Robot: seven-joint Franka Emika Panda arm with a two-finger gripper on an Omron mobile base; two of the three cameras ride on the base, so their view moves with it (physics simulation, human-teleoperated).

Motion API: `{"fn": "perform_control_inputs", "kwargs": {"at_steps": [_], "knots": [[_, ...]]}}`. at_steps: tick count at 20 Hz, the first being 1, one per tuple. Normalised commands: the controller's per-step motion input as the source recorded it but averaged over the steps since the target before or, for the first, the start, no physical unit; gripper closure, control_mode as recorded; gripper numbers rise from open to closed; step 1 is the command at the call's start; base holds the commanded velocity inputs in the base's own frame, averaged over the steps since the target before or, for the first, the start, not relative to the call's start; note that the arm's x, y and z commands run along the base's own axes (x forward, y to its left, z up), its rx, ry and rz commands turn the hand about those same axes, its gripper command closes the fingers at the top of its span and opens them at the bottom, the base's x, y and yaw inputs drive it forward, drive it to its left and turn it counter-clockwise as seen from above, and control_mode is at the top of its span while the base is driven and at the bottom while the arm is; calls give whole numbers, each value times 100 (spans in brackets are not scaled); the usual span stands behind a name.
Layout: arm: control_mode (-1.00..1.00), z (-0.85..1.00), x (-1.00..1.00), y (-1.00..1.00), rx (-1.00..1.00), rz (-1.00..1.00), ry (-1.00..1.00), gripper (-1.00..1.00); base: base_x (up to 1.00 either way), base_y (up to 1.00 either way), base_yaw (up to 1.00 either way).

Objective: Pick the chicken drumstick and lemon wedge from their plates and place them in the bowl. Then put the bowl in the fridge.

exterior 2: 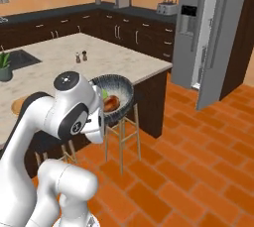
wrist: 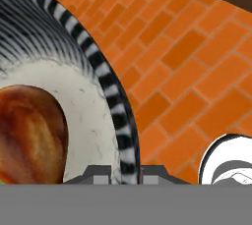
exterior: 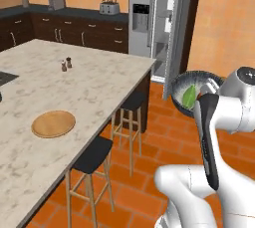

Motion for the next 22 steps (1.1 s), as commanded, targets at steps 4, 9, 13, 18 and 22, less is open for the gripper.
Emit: {"fn": "perform_control_inputs", "kwargs": {"at_steps": [4, 9, 13, 18, 22], "knots": [[100, 0, 0, 0, 0, 0, 0, 100, -100, 23, -16], [100, 0, 0, 0, 0, 0, 0, 100, -100, 15, -13], [100, 0, 0, 0, 0, 0, 0, 100, -100, 14, -12], [100, 0, 0, 0, 0, 0, 0, 100, -100, 50, -12], [100, 0, 0, 0, 0, 0, 0, 100, -100, 75, -10]]}}
